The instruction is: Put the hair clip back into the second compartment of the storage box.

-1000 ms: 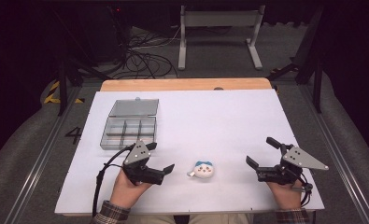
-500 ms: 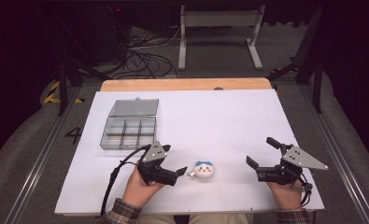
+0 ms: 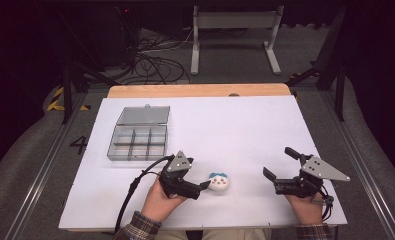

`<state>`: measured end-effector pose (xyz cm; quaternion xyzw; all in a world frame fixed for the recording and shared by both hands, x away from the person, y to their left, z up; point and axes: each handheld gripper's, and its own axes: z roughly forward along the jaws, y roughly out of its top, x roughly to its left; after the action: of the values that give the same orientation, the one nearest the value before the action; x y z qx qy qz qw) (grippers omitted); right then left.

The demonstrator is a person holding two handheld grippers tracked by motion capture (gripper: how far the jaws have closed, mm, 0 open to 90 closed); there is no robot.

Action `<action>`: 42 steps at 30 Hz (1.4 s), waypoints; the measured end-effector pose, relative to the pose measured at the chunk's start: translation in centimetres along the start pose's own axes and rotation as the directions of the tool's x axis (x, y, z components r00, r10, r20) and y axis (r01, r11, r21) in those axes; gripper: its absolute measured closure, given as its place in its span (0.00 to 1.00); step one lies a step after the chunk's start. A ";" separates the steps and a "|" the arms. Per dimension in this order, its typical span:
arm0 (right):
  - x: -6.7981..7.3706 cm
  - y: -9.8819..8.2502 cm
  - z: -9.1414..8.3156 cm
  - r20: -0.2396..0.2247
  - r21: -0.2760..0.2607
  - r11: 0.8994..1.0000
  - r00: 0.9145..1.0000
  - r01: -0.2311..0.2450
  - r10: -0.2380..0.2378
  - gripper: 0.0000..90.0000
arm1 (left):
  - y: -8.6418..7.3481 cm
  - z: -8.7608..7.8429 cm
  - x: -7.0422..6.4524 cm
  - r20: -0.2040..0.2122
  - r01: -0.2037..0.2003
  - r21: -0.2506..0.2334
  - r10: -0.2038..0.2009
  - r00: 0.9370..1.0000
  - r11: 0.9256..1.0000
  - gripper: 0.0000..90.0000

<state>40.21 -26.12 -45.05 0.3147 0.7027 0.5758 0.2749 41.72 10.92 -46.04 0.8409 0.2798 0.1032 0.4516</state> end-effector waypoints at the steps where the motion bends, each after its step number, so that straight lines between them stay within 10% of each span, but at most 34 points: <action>1: 0.0 0.0 0.0 0.000 0.003 1.000 1.000 0.001 -0.001 0.00 | 0.1 0.4 -0.1 0.003 0.004 0.015 -0.004 1.000 1.000 0.08; 42: 0.4 -0.1 0.5 -0.010 0.033 0.999 1.000 0.020 -0.019 0.00 | -0.1 5.6 -2.0 0.025 0.029 0.180 -0.034 0.999 0.983 0.26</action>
<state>40.34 -25.48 -45.24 0.3097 0.7165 0.5629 0.2719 42.46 5.87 -49.14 0.8750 0.2948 0.0585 0.3794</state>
